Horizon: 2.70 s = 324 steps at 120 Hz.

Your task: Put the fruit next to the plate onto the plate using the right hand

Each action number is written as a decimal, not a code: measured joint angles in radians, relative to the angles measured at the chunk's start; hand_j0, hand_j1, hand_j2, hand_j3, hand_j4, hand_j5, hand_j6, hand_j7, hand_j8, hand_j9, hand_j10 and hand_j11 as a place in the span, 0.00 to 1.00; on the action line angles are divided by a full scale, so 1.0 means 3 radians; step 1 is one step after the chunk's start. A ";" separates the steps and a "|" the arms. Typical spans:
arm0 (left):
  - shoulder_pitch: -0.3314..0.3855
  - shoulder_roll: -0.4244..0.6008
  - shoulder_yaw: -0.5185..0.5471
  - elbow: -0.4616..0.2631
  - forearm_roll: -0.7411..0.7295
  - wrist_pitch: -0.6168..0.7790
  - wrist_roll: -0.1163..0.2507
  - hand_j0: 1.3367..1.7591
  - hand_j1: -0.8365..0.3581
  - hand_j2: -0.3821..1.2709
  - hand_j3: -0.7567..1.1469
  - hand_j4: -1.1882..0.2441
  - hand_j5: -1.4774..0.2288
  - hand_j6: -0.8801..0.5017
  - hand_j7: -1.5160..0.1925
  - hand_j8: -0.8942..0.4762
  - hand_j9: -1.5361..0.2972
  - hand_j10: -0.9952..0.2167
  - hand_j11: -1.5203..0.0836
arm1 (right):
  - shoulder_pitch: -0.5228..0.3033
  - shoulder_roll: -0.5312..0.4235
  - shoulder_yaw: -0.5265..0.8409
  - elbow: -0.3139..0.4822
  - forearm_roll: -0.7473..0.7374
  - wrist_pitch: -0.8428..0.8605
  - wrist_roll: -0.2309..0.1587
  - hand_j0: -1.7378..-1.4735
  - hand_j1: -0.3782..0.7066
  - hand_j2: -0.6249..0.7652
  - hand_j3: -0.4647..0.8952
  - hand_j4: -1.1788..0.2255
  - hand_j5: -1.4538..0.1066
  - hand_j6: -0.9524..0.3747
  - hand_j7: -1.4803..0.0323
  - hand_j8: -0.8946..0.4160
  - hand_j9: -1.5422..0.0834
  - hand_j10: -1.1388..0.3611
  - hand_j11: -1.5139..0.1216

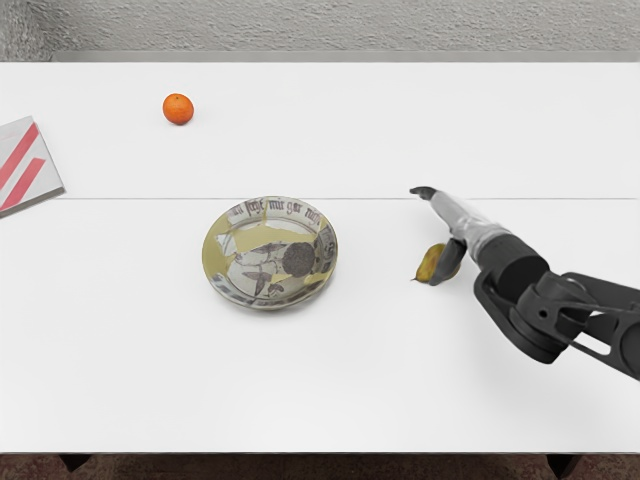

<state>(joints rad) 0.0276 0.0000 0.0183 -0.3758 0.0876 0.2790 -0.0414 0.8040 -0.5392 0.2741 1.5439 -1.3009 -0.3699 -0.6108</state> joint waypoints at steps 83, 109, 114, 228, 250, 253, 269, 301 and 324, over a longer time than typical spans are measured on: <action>0.0000 0.0000 0.0000 0.0000 0.0000 0.0000 0.0000 0.76 0.99 0.23 0.40 0.83 0.86 0.64 0.89 0.65 0.84 0.82 0.95 | -0.0016 -0.0024 0.0009 -0.0001 0.0171 0.0024 -0.0001 0.30 0.52 0.44 0.34 0.51 0.54 0.37 0.58 0.35 0.58 0.45 0.56; 0.0000 0.0000 0.0000 0.0000 0.0000 0.0001 0.0000 0.76 0.99 0.23 0.40 0.83 0.86 0.64 0.89 0.65 0.84 0.82 0.95 | 0.0001 -0.0022 0.0025 0.0001 0.0340 0.0027 -0.0001 0.31 0.61 0.57 0.34 0.42 0.47 0.30 0.49 0.40 0.49 0.47 0.47; 0.0000 0.0000 0.0000 0.0000 0.0000 0.0001 0.0000 0.76 0.99 0.23 0.40 0.83 0.86 0.64 0.89 0.65 0.84 0.82 0.95 | 0.0003 -0.0023 0.0029 0.0001 0.0359 0.0027 -0.0002 0.31 0.62 0.59 0.34 0.41 0.46 0.29 0.47 0.40 0.48 0.46 0.45; 0.0000 0.0000 0.0000 0.0000 0.0000 0.0001 0.0000 0.76 0.99 0.23 0.40 0.83 0.86 0.64 0.89 0.65 0.84 0.82 0.95 | 0.0467 0.0308 0.0456 0.0001 0.1030 0.0094 -0.0003 0.31 0.57 0.69 0.34 0.33 0.33 0.20 0.36 0.32 0.37 0.41 0.35; 0.0000 0.0000 0.0001 0.0000 0.0000 0.0000 0.0000 0.76 0.99 0.23 0.40 0.83 0.86 0.64 0.89 0.65 0.84 0.82 0.95 | 0.0587 0.0515 0.0477 0.0001 0.1064 0.0140 -0.0003 0.31 0.56 0.68 0.34 0.33 0.33 0.19 0.36 0.32 0.37 0.41 0.35; 0.0000 0.0000 0.0001 0.0000 0.0000 0.0000 0.0000 0.76 0.99 0.23 0.40 0.83 0.86 0.64 0.89 0.65 0.84 0.82 0.95 | 0.0593 0.0551 0.0480 0.0001 0.1066 0.0149 -0.0003 0.31 0.55 0.68 0.34 0.33 0.33 0.19 0.36 0.32 0.37 0.41 0.35; 0.0000 0.0000 0.0001 0.0000 0.0000 0.0001 0.0000 0.76 0.99 0.23 0.40 0.83 0.86 0.64 0.89 0.65 0.84 0.82 0.95 | 0.0609 0.0800 0.0484 0.0001 0.1077 0.0217 -0.0005 0.31 0.57 0.71 0.34 0.33 0.32 0.18 0.36 0.31 0.37 0.41 0.35; 0.0000 0.0000 0.0001 0.0000 0.0000 0.0000 0.0000 0.76 0.99 0.23 0.40 0.83 0.86 0.64 0.89 0.65 0.84 0.82 0.95 | 0.0545 0.1231 0.0465 -0.0091 0.1085 0.0282 -0.0004 0.31 0.56 0.70 0.34 0.33 0.32 0.18 0.36 0.32 0.37 0.41 0.35; 0.0000 0.0000 0.0001 0.0000 0.0000 0.0000 0.0000 0.76 0.99 0.23 0.40 0.83 0.86 0.64 0.89 0.65 0.84 0.82 0.95 | 0.0499 0.1347 0.0450 -0.0184 0.1063 0.0285 -0.0004 0.31 0.56 0.69 0.34 0.33 0.33 0.18 0.36 0.31 0.38 0.40 0.36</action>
<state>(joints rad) 0.0276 0.0000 0.0185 -0.3758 0.0875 0.2791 -0.0414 0.9536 -0.1350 0.4091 1.4886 -0.9820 -0.2843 -0.6121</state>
